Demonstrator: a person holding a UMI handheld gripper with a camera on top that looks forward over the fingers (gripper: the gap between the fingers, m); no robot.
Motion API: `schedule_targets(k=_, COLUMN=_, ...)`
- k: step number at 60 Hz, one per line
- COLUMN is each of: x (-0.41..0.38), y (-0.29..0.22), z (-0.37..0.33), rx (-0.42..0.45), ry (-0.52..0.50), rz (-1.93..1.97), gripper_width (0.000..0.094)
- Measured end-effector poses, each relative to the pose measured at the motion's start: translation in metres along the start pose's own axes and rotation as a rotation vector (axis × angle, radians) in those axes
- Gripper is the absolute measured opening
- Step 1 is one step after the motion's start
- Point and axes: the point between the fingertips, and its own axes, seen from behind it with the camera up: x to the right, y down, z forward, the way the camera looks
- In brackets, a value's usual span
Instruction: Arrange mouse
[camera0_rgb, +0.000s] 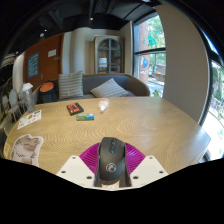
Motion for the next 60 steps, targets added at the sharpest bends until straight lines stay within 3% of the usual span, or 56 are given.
schedule_targets(k=8, x=-0.101, y=-0.051, z=-0.047, rx=0.1, ry=-0.058, rz=-0.031, gripper_width=0.0352)
schedule_targets(k=16, x=-0.241, y=-0.056, z=-0.077, rx=0.136, ry=-0.225, rz=-0.115, gripper_width=0.0354)
schedule_targets(k=24, x=-0.328, y=-0.016, z=-0.064, rx=0.084, ry=-0.274, rz=-0.167, gripper_width=0.036)
schedule_targets(k=32, x=-0.353, y=0.03, z=-0.034, rx=-0.022, ry=-0.231, rz=-0.2, gripper_width=0.0371)
schedule_targets(k=36, x=-0.358, y=0.049, z=-0.029, rx=-0.081, ry=-0.217, rz=-0.196, gripper_width=0.0412)
schedule_targets(k=45, x=-0.352, y=0.051, z=-0.025, rx=-0.086, ry=-0.222, rz=-0.208, gripper_width=0.052)
schedule_targets(k=55, x=-0.359, y=0.05, z=-0.047, rx=-0.078, ry=-0.306, rz=-0.251, gripper_width=0.0864)
schedule_targets(k=60, x=-0.354, y=0.047, z=-0.069, rx=-0.043, ry=-0.337, rz=-0.269, gripper_width=0.0862)
